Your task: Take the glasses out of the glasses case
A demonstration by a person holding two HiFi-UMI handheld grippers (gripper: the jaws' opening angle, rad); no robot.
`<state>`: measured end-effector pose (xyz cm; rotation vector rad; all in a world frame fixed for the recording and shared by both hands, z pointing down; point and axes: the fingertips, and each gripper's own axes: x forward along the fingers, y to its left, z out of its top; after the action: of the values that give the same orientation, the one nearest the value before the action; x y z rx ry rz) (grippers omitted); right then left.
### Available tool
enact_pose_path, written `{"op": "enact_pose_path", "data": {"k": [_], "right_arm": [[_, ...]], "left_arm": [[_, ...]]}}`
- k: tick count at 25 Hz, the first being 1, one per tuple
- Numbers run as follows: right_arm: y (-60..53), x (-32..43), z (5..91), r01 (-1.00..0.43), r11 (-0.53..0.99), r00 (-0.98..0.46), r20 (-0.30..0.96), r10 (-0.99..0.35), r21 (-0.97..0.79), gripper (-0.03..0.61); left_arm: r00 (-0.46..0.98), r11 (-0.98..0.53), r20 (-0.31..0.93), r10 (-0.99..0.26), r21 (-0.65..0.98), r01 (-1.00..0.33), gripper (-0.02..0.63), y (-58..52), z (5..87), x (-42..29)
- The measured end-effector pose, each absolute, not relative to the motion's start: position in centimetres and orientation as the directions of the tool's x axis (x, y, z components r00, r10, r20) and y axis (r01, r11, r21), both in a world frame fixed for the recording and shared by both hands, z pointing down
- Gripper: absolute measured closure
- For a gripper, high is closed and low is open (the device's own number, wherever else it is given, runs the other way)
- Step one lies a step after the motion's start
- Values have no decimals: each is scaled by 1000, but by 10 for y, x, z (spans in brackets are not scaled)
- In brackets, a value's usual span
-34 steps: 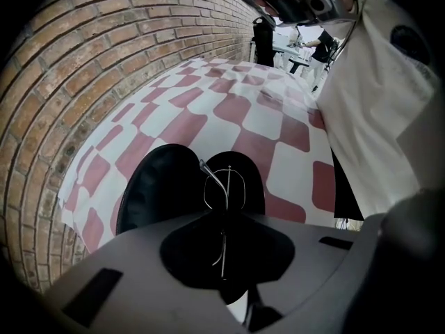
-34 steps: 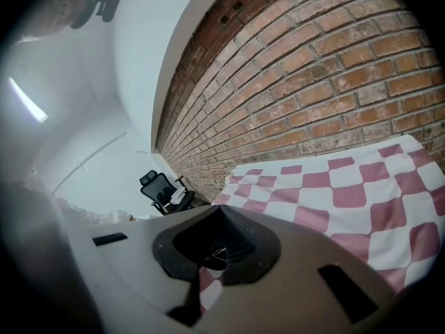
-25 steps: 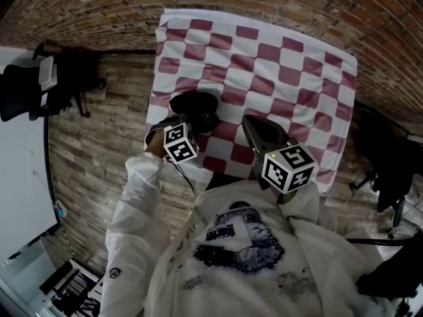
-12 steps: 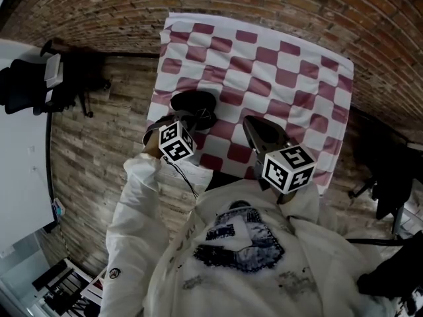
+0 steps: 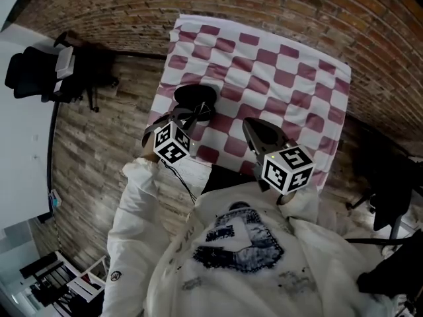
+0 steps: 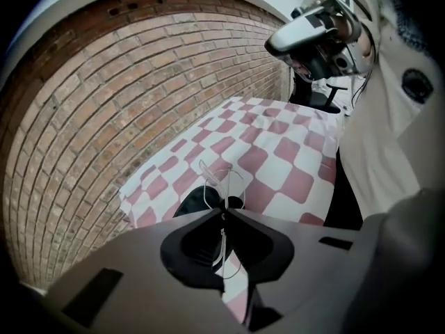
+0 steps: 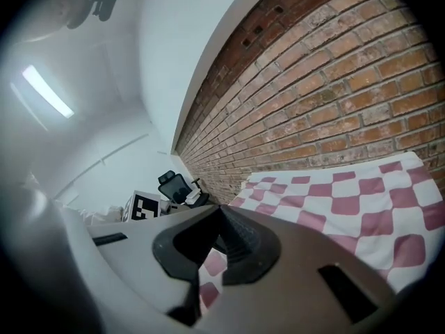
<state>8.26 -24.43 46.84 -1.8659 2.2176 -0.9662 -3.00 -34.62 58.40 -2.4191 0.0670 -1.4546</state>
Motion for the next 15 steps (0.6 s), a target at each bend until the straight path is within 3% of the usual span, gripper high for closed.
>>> {"op": "enact_pose_path", "data": {"k": [15], "right_arm": [[-205, 60, 442, -872, 80, -237, 271, -933, -484, 565]], "left_arm": [[680, -951, 666, -307, -247, -187, 579, -287, 499, -46]]}}
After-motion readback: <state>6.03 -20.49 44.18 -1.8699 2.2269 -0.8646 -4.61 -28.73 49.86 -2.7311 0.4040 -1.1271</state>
